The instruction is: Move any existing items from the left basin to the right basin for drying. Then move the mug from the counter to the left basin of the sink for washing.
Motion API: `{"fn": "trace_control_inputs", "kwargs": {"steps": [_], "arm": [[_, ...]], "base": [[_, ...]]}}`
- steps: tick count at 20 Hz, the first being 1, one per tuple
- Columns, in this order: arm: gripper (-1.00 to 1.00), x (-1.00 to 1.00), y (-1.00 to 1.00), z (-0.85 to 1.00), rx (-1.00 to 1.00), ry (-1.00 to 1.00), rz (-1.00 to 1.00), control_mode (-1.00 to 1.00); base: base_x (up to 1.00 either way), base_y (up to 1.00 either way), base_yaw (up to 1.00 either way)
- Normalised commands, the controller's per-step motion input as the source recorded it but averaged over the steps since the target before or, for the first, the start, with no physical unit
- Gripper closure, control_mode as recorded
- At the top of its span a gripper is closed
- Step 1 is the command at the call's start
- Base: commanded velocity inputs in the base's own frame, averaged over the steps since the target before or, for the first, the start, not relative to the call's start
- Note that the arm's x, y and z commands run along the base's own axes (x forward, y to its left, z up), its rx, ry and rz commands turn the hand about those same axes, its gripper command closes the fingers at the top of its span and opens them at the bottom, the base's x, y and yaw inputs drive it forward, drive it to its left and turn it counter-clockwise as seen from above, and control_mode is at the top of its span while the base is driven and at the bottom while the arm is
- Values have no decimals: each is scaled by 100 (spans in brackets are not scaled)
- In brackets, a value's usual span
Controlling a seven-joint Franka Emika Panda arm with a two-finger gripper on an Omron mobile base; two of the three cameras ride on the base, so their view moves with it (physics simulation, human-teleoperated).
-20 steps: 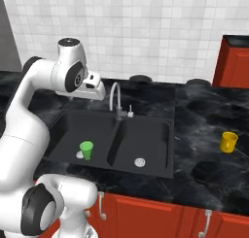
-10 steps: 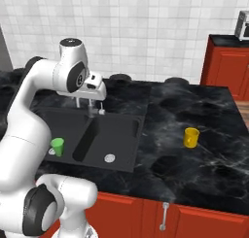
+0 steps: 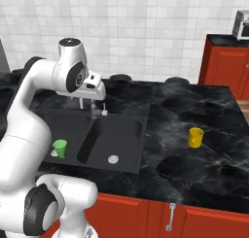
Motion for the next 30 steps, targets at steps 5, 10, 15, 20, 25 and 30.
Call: {"fn": "trace_control_inputs", "kwargs": {"steps": [5,10,15,20,25,30], "arm": [[-100,0,0,0,0,0,0,100],[-100,0,0,0,0,0,0,100],[-100,0,0,0,0,0,0,100],[-100,0,0,0,0,0,0,100],[-100,0,0,0,0,0,0,100],[-100,0,0,0,0,0,0,100]], "base": [[24,46,-7],[65,12,-1],[44,0,0],[5,0,0],[0,0,0],[-3,-1,0]]}}
